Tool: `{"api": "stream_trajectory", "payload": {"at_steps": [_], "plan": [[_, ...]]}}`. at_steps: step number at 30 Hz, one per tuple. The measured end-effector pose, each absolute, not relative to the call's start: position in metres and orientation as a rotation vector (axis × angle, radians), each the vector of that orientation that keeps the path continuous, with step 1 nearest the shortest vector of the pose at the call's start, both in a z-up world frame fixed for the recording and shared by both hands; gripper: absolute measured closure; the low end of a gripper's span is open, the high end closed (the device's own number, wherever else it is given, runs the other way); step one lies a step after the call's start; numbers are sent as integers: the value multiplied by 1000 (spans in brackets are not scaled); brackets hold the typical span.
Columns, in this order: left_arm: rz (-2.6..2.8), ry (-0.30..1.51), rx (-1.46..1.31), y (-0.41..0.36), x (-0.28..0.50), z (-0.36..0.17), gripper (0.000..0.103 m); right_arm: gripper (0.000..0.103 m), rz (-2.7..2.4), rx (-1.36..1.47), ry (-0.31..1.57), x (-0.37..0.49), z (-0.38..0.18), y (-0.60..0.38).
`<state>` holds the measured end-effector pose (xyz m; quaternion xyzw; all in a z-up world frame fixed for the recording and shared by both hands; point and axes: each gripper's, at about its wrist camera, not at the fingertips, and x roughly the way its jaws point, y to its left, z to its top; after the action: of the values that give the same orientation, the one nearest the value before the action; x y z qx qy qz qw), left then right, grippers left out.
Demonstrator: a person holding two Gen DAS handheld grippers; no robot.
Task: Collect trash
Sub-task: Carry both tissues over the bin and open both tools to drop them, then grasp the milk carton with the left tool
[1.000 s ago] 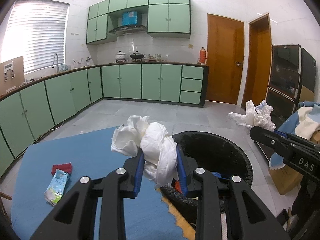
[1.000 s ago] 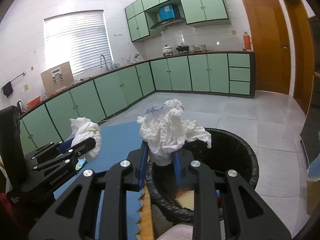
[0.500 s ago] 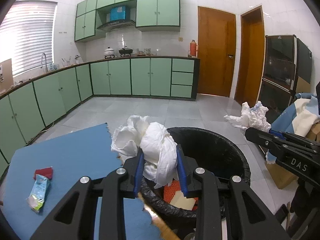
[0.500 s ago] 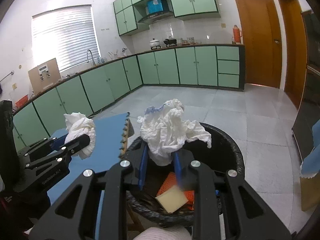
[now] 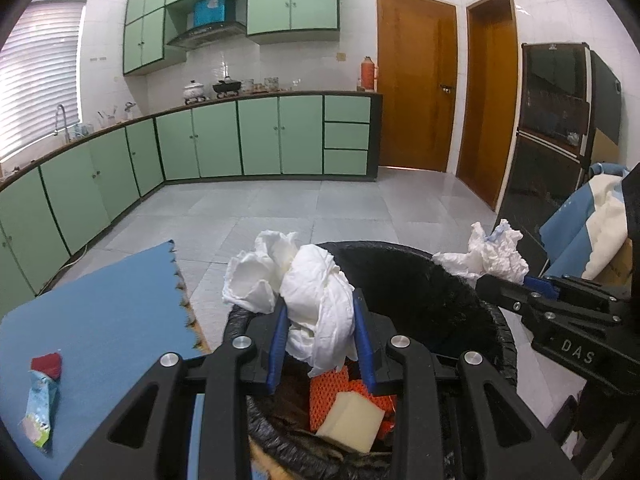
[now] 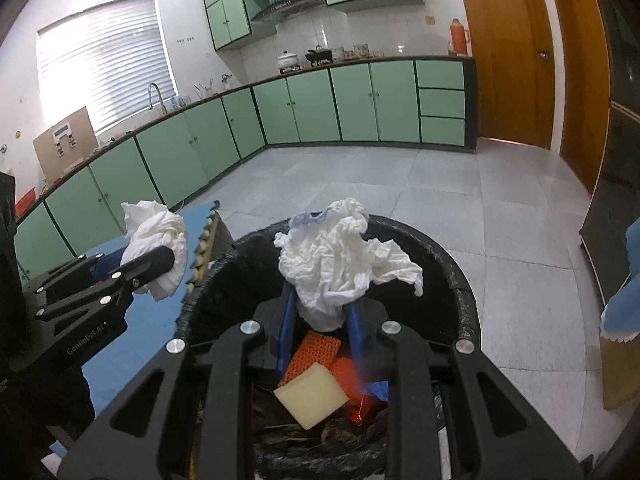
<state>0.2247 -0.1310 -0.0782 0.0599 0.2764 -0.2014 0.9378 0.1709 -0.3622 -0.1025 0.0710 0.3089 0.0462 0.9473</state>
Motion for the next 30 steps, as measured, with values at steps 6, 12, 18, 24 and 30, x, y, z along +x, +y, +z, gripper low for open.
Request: {"api": "stream_trajectory", "payload": {"at_steps": [6, 12, 18, 24, 30], "plan": [[-440, 604, 127, -149, 243, -95, 71, 74, 89, 144, 673, 192, -125, -372], [-448, 634, 108, -147, 254, -101, 44, 43, 47, 136, 708, 198, -143, -379], [-431, 624, 58, -122, 251, -86, 38, 14, 8, 122, 694, 183, -137, -372], [-376, 571, 41, -73, 230, -63, 34, 12, 35, 120, 630, 153, -108, -345], [-243, 530, 24, 8, 197, -50, 32, 11, 132, 139, 580, 139, -81, -292]]}}
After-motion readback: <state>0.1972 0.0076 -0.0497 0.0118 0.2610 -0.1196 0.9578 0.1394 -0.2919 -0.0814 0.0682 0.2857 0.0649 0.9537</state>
